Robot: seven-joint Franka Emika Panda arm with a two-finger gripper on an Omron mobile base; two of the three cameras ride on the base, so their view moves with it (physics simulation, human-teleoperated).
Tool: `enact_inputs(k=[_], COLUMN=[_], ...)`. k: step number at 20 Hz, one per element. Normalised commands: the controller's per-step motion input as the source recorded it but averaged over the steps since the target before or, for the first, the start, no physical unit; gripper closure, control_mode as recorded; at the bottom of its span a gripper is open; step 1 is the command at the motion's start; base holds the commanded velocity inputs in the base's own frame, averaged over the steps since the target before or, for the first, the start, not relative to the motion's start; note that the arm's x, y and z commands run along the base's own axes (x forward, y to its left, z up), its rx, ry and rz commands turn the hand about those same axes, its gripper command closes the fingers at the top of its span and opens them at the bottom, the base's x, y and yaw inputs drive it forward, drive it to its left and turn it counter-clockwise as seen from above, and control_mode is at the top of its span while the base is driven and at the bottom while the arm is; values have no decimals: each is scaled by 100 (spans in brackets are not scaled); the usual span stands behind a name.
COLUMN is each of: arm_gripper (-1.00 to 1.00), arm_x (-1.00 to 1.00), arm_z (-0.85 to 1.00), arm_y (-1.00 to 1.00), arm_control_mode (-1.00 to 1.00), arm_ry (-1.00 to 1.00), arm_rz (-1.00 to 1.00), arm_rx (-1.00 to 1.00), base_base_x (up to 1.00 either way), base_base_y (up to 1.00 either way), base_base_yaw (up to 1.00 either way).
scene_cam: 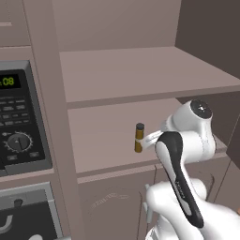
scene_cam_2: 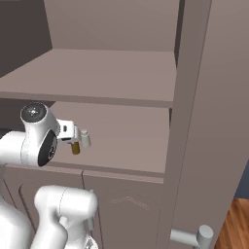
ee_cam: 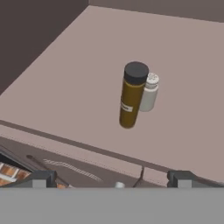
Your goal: Collect the turmeric, ketchup, and shaker from the cabinet and place them next to the stove.
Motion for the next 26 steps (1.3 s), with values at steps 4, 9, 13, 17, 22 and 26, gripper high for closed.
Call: enact_inputs(k=[4, 9, 13, 17, 22, 26], arm_gripper=[-100, -100, -100, -100, -100, -100], arm_x=[2, 11, 10, 8, 9, 10], arm_z=[-41, -44, -36, -26, -28, -27], arm_y=[0, 0, 0, 0, 1, 1], arm_control_mode=[-100, -100, -100, -100, -100, -100], arm_ry=[-8, -5, -6, -6, -4, -1], arm_rz=[0, 0, 0, 0, 0, 0], arm_rx=[1, 0, 1, 1, 0, 0], base_base_x=[0, 0, 0, 0, 0, 0], base_base_y=[0, 0, 0, 0, 0, 0], base_base_yaw=[0, 0, 0, 0, 0, 0])
